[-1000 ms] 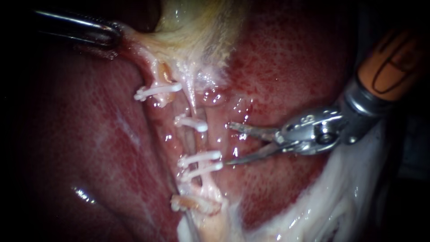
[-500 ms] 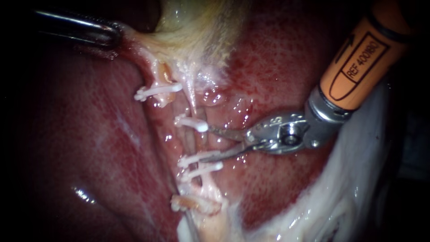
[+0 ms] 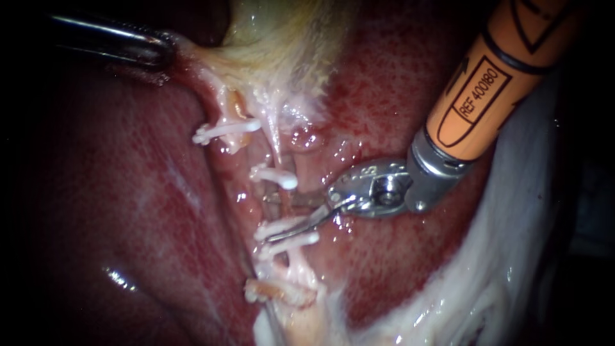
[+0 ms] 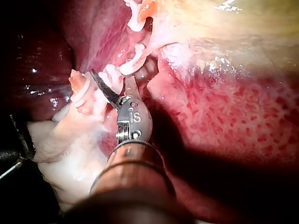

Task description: Go to the cutting position right tube

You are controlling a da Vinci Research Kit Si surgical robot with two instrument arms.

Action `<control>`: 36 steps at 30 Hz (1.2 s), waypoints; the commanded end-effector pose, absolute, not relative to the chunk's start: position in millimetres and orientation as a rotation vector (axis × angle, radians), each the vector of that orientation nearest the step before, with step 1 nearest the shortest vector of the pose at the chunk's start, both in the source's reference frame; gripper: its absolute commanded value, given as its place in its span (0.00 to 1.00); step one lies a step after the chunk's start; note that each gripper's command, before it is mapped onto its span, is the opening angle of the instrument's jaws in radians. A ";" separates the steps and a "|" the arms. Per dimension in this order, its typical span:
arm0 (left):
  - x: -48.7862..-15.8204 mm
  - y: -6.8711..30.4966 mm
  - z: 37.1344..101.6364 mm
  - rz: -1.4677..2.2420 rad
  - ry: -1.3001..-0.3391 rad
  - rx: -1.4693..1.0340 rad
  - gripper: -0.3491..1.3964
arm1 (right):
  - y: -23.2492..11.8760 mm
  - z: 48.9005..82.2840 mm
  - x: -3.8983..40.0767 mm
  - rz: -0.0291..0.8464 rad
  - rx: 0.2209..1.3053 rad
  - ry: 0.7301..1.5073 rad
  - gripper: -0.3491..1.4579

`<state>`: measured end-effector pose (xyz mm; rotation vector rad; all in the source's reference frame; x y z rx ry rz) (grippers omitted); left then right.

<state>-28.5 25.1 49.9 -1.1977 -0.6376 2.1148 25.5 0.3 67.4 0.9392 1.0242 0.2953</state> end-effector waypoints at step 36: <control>-28.7 25.1 49.9 2.114 -0.637 -1.197 0.00 | 0.9 64.1 30.9 0.366 1.131 1.221 0.90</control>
